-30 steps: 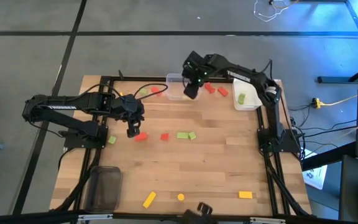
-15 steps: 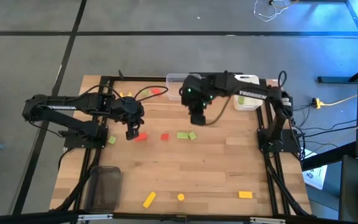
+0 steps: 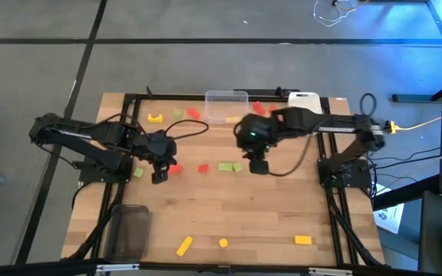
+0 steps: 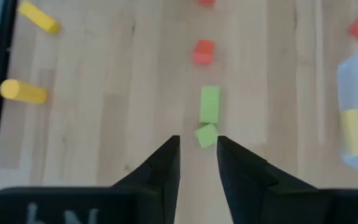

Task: Sort & place blocks by color
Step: Put the orange rectangular block into the black bin

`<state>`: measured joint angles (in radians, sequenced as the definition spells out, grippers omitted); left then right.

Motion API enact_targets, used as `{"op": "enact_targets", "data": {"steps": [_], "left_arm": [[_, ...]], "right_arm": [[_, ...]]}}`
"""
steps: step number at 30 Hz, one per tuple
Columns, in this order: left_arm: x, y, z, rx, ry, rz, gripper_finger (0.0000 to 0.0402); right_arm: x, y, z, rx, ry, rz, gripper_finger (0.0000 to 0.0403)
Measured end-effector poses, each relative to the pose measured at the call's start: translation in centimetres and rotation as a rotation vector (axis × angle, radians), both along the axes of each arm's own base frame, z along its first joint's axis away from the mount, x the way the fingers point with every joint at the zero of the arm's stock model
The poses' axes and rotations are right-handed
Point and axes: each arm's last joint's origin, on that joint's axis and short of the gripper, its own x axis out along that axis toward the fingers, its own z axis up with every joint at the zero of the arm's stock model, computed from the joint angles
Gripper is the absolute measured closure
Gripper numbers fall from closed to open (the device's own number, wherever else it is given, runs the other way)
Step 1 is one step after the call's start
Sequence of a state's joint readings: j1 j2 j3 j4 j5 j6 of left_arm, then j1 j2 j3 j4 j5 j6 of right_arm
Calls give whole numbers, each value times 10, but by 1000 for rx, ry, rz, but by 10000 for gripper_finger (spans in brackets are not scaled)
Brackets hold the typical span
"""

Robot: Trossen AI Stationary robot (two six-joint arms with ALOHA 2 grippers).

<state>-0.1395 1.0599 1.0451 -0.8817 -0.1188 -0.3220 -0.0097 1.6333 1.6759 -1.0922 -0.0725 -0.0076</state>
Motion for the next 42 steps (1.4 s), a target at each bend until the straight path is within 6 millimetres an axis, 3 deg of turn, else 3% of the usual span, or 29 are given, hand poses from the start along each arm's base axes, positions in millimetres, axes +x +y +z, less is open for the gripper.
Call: {"op": "enact_targets", "data": {"steps": [7,12,21,32,42], "left_arm": [[0,-3,0,15,-7,9,401],[4,-3,-3,13,9,13,401],[14,-4,-13,-100,53,182,401],[29,-5,-28,-126,119,259,401],[35,-6,-25,-201,51,336,401]], "right_arm": [[-42,9,-13,25,-225,-6,297],[-59,8,-24,14,-284,7,297],[-57,8,-32,18,-276,6,297],[-55,8,-33,17,-278,7,297],[-55,8,-33,17,-278,7,297]]}}
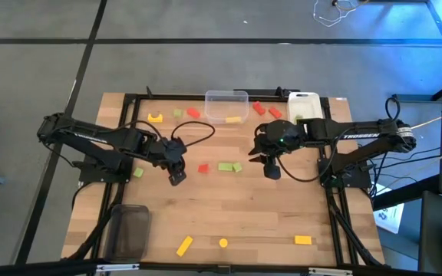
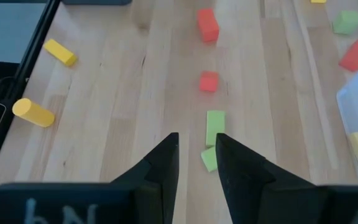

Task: Sort & place blocks by color
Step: Put the orange rectangular block into the black bin

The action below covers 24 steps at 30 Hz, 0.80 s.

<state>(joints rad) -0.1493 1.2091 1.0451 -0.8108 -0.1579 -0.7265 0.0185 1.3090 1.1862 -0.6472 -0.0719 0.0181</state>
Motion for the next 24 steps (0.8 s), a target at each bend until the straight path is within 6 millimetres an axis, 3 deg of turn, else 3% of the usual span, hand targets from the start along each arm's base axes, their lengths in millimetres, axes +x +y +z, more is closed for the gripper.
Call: {"op": "enact_targets", "data": {"steps": [7,17,24], "left_arm": [[-1,5,0,72,7,59,401],[1,10,0,30,-8,99,399],[0,17,0,-2,-9,186,327]], "right_arm": [[0,0,0,0,0,0,297],[0,0,0,0,0,0,297],[0,0,0,0,0,0,297]]}}
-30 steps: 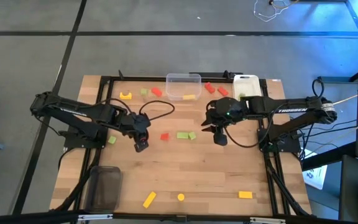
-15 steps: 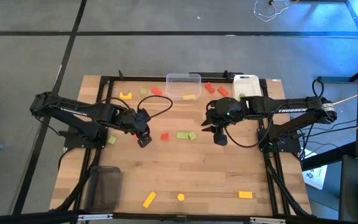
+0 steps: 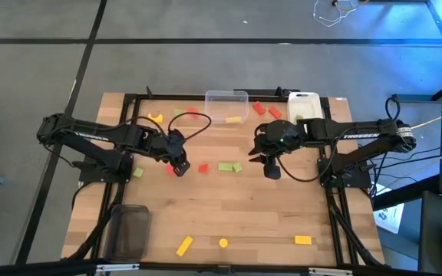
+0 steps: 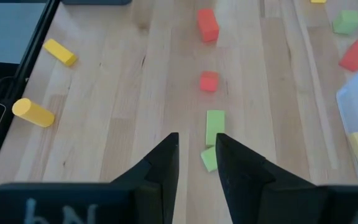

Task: Sort & place blocks by color
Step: Put the orange rectangular block into the black bin

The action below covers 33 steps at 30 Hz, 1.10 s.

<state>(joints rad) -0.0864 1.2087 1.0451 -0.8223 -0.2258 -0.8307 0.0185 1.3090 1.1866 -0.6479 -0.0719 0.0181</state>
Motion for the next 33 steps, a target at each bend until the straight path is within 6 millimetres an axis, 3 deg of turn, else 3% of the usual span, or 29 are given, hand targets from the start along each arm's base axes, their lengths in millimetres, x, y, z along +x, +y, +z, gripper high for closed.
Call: {"op": "enact_targets", "data": {"steps": [9,15,25,33], "left_arm": [[1,1,-2,-31,16,-9,188],[-6,5,-8,-42,119,-19,116],[-5,5,-38,-22,252,-212,93],[-9,14,-73,-3,286,-201,93]], "right_arm": [[0,0,0,0,0,0,297],[0,0,0,0,0,0,297],[0,0,0,0,-2,-1,297],[0,0,1,0,-6,0,297]]}}
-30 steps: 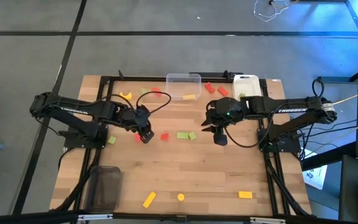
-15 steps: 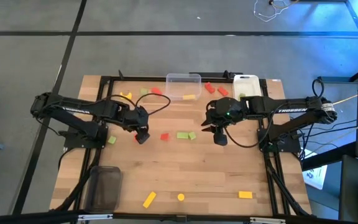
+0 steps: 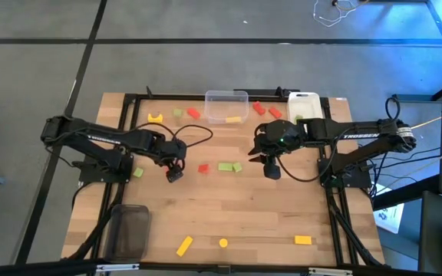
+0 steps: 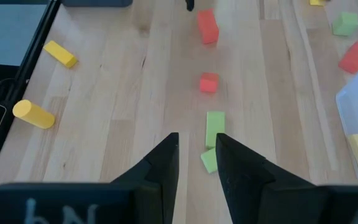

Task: Sort & place blocks by color
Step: Put the orange rectangular block into the black bin

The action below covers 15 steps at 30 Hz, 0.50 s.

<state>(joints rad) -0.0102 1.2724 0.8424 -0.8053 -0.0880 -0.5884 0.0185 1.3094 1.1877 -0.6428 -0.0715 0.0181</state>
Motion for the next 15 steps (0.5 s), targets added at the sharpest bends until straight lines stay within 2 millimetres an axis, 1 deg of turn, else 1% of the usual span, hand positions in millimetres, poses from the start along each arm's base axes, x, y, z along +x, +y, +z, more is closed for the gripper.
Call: {"op": "enact_targets", "data": {"steps": [7,15], "left_arm": [[-5,6,-29,25,-16,-44,93],[-11,10,-49,31,-41,-48,93]], "right_arm": [[0,0,0,0,-2,0,297],[0,0,0,0,-3,0,297]]}}
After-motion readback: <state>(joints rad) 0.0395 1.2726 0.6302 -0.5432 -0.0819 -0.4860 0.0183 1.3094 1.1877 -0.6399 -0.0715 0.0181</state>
